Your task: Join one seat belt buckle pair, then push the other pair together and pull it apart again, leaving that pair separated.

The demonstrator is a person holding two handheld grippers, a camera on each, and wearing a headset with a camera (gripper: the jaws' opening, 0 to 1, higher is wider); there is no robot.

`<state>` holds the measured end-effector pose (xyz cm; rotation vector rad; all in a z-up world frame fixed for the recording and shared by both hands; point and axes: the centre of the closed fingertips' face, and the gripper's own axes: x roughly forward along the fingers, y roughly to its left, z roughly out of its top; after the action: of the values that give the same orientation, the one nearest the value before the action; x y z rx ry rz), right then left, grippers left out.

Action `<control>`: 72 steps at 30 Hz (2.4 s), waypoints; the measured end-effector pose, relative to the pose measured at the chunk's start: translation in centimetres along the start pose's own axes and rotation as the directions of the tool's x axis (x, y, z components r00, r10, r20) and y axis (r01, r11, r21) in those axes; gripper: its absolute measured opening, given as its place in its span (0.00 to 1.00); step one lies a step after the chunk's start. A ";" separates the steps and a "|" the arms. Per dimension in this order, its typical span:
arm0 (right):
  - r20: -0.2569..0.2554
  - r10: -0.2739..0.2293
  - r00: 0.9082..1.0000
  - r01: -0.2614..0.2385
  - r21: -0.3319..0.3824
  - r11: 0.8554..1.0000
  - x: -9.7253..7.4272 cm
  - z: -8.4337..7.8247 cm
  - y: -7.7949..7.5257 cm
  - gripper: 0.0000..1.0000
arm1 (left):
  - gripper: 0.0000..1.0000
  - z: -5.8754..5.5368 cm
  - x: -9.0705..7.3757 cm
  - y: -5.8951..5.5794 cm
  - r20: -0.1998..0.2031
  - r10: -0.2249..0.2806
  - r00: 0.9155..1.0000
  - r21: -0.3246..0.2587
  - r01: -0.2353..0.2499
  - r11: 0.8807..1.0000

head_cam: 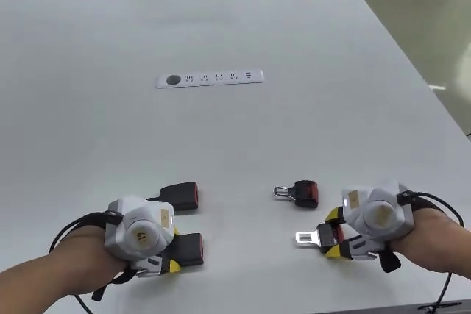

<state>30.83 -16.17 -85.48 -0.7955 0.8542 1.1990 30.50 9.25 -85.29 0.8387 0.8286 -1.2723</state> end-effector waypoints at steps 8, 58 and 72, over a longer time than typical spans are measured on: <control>-0.016 0.003 1.000 -0.003 -0.024 1.000 0.1 -0.1 0.1 0.35 | 0.34 -0.3 0.2 0.1 -0.021 0.006 1.000 0.002 -0.006 1.000; -0.022 0.055 0.998 -0.056 -0.029 0.998 2.6 4.1 1.9 0.33 | 0.34 -0.4 0.4 0.1 -0.020 -0.034 0.999 0.004 0.034 0.999; 0.016 0.070 0.997 -0.069 -0.059 0.996 5.3 9.5 2.4 0.33 | 0.34 -0.4 0.5 0.1 -0.036 -0.045 0.998 -0.004 0.045 0.999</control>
<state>30.52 -5.03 -85.94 -0.8067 0.8408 1.2964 30.58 9.37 -85.85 0.8464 0.8822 -1.2983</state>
